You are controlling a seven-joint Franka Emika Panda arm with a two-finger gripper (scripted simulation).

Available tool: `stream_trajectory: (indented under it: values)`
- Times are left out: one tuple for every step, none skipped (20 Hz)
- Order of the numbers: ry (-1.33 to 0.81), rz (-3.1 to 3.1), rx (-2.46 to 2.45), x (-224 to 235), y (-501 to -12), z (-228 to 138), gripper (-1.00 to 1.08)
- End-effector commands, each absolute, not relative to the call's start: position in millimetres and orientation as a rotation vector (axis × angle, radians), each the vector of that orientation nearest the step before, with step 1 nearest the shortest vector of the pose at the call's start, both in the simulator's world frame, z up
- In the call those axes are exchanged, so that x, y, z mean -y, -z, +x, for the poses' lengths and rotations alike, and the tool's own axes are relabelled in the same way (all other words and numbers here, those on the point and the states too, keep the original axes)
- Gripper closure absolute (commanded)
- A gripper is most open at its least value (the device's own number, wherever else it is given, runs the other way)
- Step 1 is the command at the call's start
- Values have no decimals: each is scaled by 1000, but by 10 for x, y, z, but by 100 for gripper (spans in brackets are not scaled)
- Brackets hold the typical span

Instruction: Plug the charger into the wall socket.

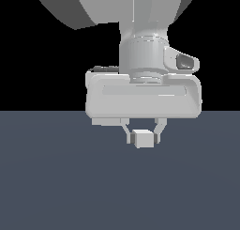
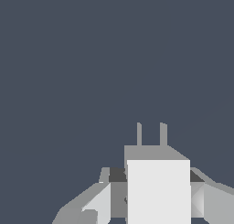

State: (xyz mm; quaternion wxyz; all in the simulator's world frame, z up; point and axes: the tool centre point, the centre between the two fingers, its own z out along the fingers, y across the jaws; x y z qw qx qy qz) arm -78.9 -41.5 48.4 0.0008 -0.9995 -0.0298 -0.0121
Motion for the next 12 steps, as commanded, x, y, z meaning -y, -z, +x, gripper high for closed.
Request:
stream_trajectory:
  values:
    - [38, -3140, 32, 275, -545, -709, 108]
    - [38, -3141, 9, 220, -569, -674, 108]
    - [38, -3141, -15, 166, -593, -638, 108]
    - [38, -3141, -40, 112, -617, -601, 108]
    - [38, -3141, -64, 58, -641, -563, 108]
    - [38, -3140, -89, 4, -665, -523, 108]
    - [38, -3140, -113, -49, -690, -482, 108]
    - [38, -3139, -139, -102, -715, -439, 108]
    - [38, -3138, -164, -155, -740, -395, 108]
    - [38, -3137, -189, -206, -764, -351, 108]
    - [38, -3136, -213, -253, -788, -307, 108]
    - [38, -3134, -235, -298, -810, -265, 108]
